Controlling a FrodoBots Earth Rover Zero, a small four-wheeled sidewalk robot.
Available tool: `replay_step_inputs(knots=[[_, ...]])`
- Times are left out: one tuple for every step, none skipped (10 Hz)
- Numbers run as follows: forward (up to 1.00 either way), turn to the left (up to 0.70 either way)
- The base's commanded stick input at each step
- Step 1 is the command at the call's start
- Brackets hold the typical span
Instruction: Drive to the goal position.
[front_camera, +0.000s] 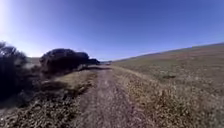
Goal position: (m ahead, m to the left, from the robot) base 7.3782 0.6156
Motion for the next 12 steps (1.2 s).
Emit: replay_step_inputs(knots=[[0.7, 0.0], [0.7, 0.0], [0.7, 0.0], [0.7, 0.0], [0.7, 0.0], [0.7, 0.0], [0.7, 0.0], [0.7, 0.0], [0.7, 0.0], [0.7, 0.0], [0.7, 0.0], [0.7, 0.0]])
